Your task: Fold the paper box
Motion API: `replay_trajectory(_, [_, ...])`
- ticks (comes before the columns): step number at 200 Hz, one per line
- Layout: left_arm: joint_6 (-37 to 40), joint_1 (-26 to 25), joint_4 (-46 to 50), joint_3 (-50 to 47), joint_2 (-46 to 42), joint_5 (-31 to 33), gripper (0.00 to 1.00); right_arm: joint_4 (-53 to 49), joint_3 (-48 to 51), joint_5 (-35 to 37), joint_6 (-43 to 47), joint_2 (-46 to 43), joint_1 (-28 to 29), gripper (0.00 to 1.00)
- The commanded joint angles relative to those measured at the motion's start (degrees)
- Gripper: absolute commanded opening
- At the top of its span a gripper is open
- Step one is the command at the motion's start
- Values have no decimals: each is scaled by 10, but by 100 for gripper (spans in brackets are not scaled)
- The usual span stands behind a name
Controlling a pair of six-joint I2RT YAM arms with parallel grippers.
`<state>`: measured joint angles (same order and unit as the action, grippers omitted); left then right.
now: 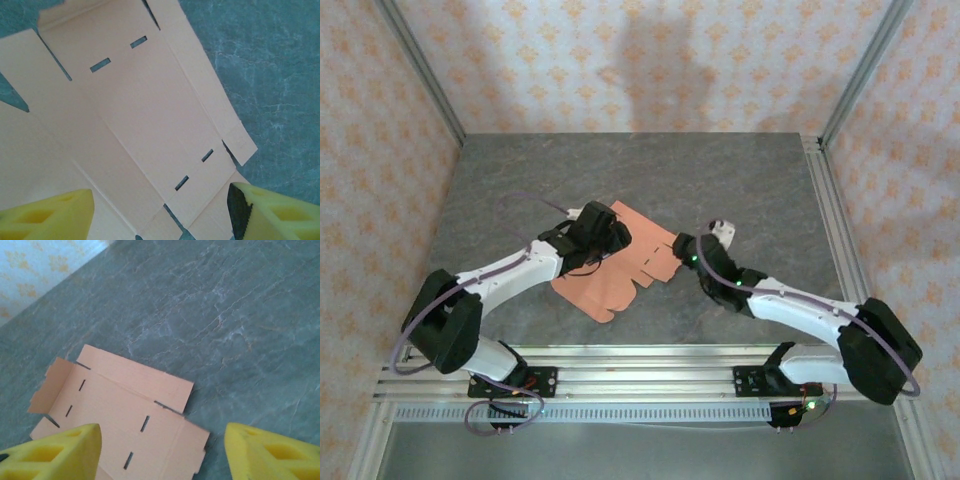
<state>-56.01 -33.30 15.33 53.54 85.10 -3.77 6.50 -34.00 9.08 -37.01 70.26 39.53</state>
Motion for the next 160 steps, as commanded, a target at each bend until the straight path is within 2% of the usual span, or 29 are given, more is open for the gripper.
replay_trajectory(1, [-20, 0, -17, 15, 30, 3, 71, -23, -47, -203, 132, 37, -71, 68])
replay_trajectory(15, [-21, 0, -20, 25, 54, -4, 71, -80, -106, -271, 185, 91, -101, 70])
replay_trajectory(31, [-25, 0, -20, 34, 80, -8, 71, -137, -172, -316, 229, 157, -122, 70])
replay_trajectory(55, [-32, 3, -30, 30, 108, 3, 70, -152, -242, -389, 261, 236, -147, 69])
replay_trajectory(81, [-18, 19, -42, 21, 128, -17, 69, -189, -324, -462, 299, 318, -165, 68])
replay_trajectory(113, [22, 30, -30, 15, 146, -16, 62, -266, -432, -529, 364, 410, -184, 65])
replay_trajectory(132, [19, 42, -53, -1, 161, -47, 58, -331, -500, -550, 404, 463, -190, 65])
replay_trajectory(160, [16, 50, -68, -8, 186, -75, 58, -422, -588, -570, 453, 524, -192, 65])
